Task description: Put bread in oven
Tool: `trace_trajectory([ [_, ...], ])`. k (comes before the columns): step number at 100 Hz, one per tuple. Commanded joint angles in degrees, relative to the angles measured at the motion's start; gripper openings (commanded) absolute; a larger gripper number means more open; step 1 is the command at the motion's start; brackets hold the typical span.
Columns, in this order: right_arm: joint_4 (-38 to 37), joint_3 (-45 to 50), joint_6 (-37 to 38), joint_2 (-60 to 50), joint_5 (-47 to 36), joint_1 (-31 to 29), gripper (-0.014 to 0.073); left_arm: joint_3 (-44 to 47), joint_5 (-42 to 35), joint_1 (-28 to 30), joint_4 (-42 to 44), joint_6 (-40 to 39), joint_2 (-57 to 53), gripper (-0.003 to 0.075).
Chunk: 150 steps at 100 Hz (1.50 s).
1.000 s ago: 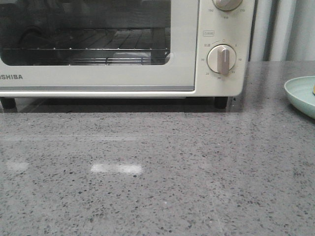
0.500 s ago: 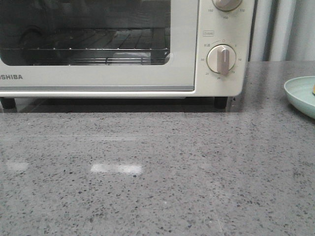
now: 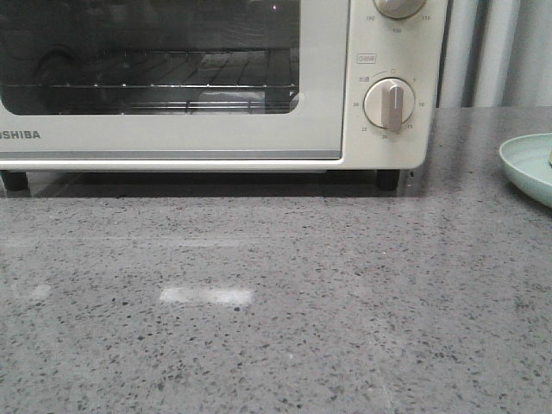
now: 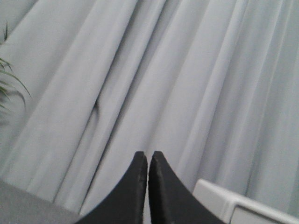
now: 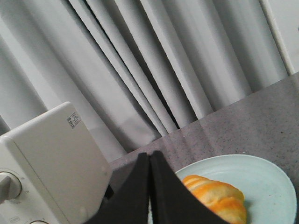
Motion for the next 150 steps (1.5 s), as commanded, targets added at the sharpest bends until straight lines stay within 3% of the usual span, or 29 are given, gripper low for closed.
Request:
trace_trajectory([
  [1,-1.1,-3.7,0.5,-0.2,-3.2,-0.3,-0.0071,-4.2,5.3,0.0,1.9,-0.6,-1.6,-0.0021],
  [13,-2.4,-7.5,0.3,1.3,-2.1,-0.3,-0.0071,-10.2,11.7,0.0,1.9,-4.9,-0.6,-0.0021],
  [31,-14.8,-19.6,-0.8,6.8,9.2,0.9,-0.0071,-22.0,22.2,0.0,4.7,-4.9,4.0,-0.0021],
  [60,-15.0,-43.3,-6.1,22.3,29.9,2.2,-0.0069,-37.1,27.9,-0.4,4.7,-4.5,14.5,-0.0021],
  [86,-14.1,-60.5,-9.7,34.8,43.3,2.2,-0.0069,-47.7,40.4,-9.0,4.1,2.4,26.9,-0.0021],
  [121,-11.4,-66.8,-13.1,44.3,53.8,5.7,-0.0069,-50.8,38.9,-25.7,3.9,4.7,42.1,-0.0021],
  [150,-11.4,-66.8,-13.5,45.1,53.9,7.2,-0.0069,-54.7,38.4,-27.3,4.0,4.7,54.9,-0.0021],
])
